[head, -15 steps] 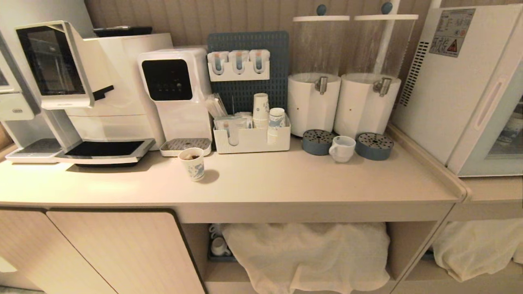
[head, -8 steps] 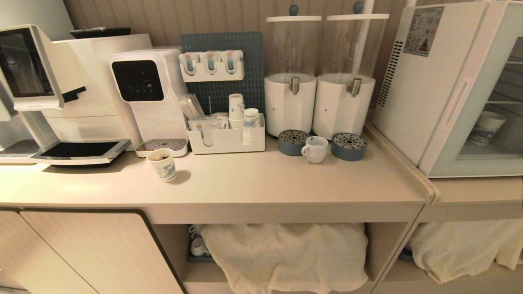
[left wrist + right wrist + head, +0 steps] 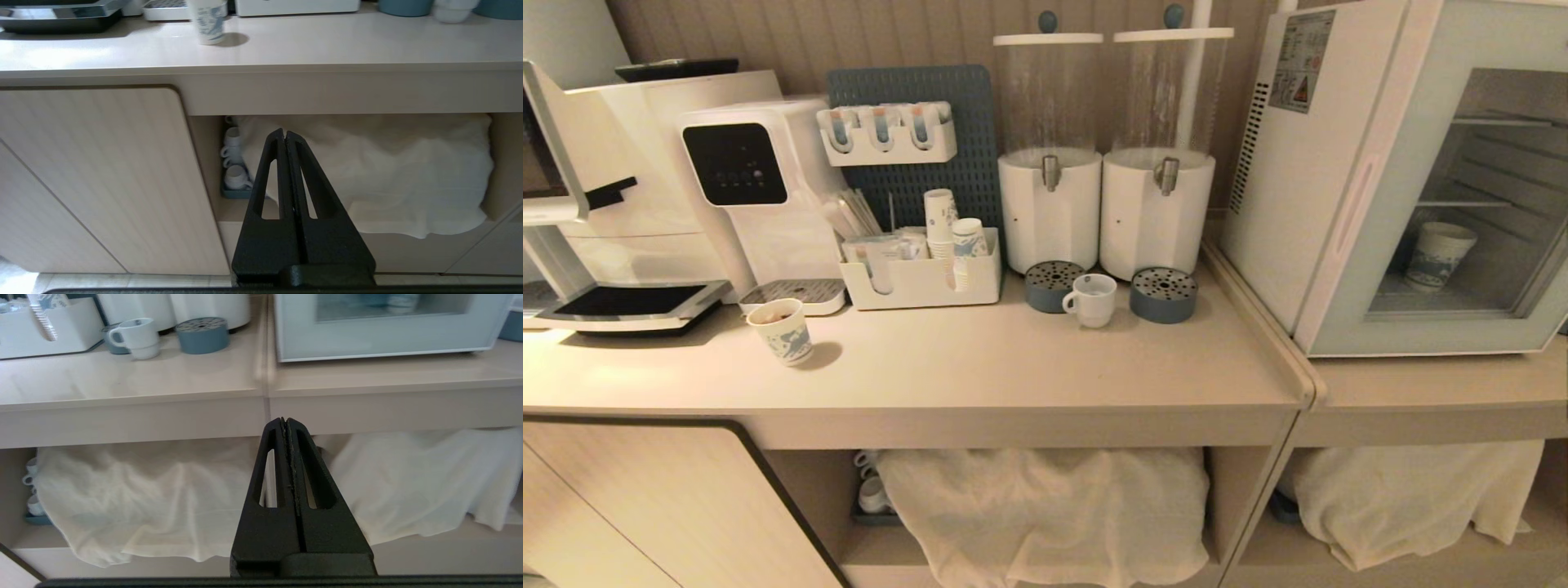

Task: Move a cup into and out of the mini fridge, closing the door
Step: Open the freezer door

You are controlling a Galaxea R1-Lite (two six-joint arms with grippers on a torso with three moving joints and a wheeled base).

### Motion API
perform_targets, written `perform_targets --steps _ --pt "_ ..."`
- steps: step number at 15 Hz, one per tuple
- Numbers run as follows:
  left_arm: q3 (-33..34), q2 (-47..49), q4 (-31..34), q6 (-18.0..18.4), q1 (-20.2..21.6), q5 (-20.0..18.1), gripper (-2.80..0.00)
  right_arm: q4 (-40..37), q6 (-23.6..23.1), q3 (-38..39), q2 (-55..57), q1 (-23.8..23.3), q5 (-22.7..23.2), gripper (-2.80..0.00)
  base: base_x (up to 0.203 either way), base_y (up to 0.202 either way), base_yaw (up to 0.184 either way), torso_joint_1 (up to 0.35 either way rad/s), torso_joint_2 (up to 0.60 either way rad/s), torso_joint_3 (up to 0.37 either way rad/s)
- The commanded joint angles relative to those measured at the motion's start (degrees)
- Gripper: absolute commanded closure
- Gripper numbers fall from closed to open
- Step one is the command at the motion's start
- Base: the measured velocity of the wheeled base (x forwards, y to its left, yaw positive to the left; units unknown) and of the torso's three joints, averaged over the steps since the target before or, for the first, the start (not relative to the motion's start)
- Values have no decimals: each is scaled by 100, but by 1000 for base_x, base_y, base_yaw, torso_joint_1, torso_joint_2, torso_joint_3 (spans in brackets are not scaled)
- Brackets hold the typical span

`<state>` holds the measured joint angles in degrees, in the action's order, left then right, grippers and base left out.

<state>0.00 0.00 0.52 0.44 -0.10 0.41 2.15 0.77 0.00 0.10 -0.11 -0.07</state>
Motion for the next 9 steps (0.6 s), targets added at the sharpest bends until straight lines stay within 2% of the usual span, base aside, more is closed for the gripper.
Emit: perform_targets --steps 1,9 --pt "0 9 9 0 1 3 0 4 2 88 -1 2 -1 0 0 -194 2 -2 2 2" --pt "0 9 9 -9 -8 3 0 4 2 88 -1 2 -1 0 0 -194 -1 3 1 2"
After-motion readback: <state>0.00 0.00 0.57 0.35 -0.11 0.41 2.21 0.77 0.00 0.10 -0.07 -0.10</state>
